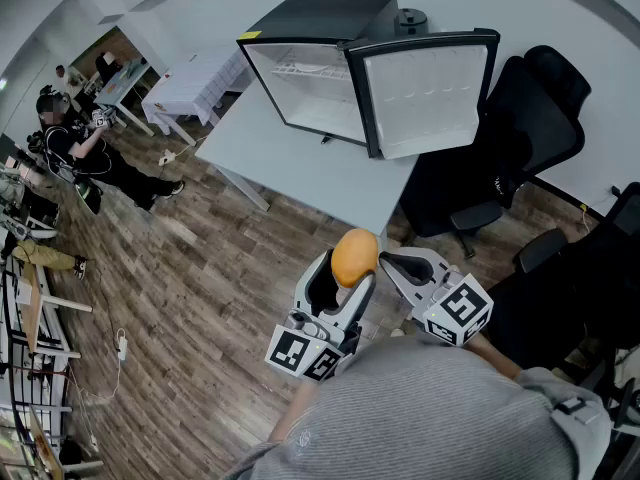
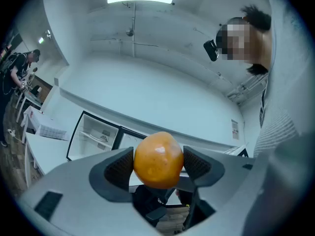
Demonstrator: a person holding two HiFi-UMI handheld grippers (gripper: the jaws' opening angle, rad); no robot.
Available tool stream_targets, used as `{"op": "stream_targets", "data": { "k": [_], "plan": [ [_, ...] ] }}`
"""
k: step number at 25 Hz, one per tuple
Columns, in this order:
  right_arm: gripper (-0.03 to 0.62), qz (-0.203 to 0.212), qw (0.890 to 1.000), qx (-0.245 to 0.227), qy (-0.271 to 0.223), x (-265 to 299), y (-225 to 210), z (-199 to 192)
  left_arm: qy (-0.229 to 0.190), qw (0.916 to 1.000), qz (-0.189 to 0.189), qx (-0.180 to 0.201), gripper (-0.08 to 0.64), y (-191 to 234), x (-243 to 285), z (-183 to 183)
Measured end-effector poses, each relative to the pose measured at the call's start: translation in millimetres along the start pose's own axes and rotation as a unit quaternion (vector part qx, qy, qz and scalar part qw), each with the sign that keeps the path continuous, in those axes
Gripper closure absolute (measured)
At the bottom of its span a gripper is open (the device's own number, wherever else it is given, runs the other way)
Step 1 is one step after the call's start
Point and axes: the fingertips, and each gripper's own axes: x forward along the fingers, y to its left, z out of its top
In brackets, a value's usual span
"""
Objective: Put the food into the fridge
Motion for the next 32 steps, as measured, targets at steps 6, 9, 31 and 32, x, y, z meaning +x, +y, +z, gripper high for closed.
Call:
{"op": "stream_targets", "data": {
  "k": [6,9,31,32],
  "plan": [
    [0.58,0.0,1.0,0.0,0.001,-1.0,1.1,-2.3,-0.001,1.0,0.0,0.0,0.235,-0.5,-1.8,-0.8],
    [0.58,0.0,1.0,-0.001,0.001,-0.4,-0.6,-1.6,-0.002,1.0,0.002,0.0,0.235,0.0,-0.4,-0.9],
    [0.578,0.0,1.0,-0.014,-0.02,-1.9,-4.6,4.2,-0.003,1.0,0.006,-0.001,0.235,-0.4,3.7,-3.6],
    [0.578,0.0,1.0,-0.013,-0.021,-1.7,-5.2,4.7,-0.003,1.0,0.006,-0.001,0.235,-0.2,4.1,-3.0]
  ]
}}
